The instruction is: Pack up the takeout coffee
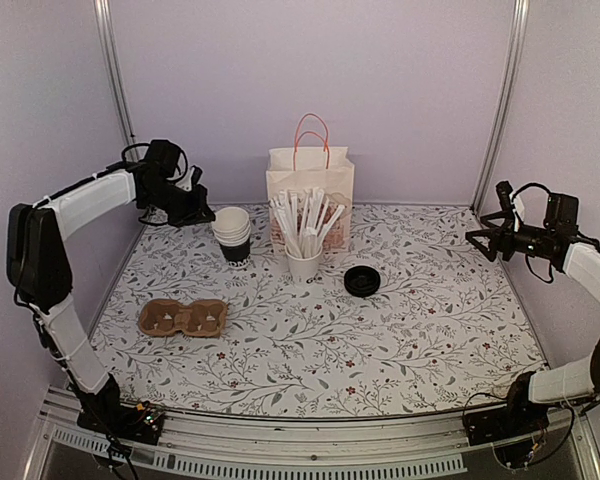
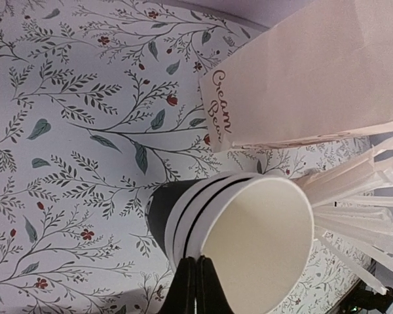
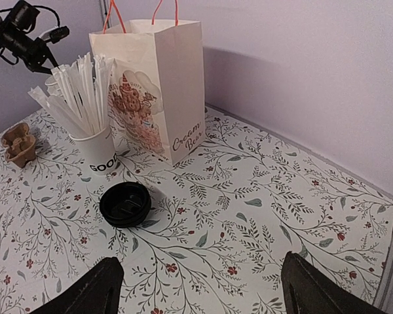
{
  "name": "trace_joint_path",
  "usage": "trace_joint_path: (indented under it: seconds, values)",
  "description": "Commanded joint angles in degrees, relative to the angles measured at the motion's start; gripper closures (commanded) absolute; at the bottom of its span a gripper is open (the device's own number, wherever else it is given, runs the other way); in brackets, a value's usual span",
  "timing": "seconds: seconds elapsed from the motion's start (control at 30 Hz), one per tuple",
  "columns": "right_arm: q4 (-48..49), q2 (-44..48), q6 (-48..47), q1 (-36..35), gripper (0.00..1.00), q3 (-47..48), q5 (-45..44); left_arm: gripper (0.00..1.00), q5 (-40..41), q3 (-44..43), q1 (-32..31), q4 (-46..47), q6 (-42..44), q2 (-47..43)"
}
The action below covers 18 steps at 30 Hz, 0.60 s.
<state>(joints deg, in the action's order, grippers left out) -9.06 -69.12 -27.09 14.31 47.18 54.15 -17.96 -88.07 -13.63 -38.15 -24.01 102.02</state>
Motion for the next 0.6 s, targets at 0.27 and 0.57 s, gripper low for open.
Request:
trace_joint_path:
  seconds: [0.27,0.57]
  values:
    - [-0.56,-0.58,-0.74,0.06,0.13,1.78,0.68,1.00,10.22,-8.09,-4.76,-5.91,3.42,0.81]
    - [-0.76,-0.60,-0.88,0.06,0.13,1.85,0.82,1.00,11.65,-5.64,-4.93,-3.79,1.72,0.47]
